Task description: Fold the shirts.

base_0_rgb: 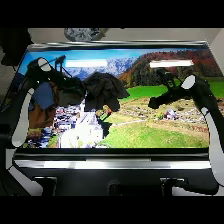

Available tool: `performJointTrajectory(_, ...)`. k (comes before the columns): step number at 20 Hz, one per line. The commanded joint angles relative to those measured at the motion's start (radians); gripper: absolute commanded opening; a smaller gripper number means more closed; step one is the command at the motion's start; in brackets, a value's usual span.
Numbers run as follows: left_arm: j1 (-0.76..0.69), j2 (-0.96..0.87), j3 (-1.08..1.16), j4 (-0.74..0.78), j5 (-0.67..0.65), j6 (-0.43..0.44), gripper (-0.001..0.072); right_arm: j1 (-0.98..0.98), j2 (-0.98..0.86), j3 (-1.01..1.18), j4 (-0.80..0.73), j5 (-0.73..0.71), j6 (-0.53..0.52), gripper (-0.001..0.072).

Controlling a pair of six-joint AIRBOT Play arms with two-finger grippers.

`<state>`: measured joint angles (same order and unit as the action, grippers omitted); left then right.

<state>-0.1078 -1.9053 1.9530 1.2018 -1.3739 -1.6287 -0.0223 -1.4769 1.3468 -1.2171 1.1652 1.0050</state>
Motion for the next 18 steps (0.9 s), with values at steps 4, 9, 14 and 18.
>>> performJointTrajectory(4,-0.001,-0.051,-0.108,-0.079,-0.139,0.103,0.072,0.001,-0.026,0.0,0.072,-0.004,-0.026,0.0672)
performJointTrajectory(9,-0.018,-0.051,-0.175,-0.095,-0.048,0.12,0.072,0.001,-0.109,0.0,0.266,-0.013,-0.06,0.0673)
performJointTrajectory(14,-0.019,-0.051,-0.239,-0.097,0.092,0.135,0.072,0.001,-0.151,0.0,0.266,-0.007,-0.06,0.0673)
performJointTrajectory(18,-0.031,-0.065,-0.271,-0.111,0.137,0.138,0.072,0.001,-0.162,0.0,0.267,-0.008,-0.06,0.0675)
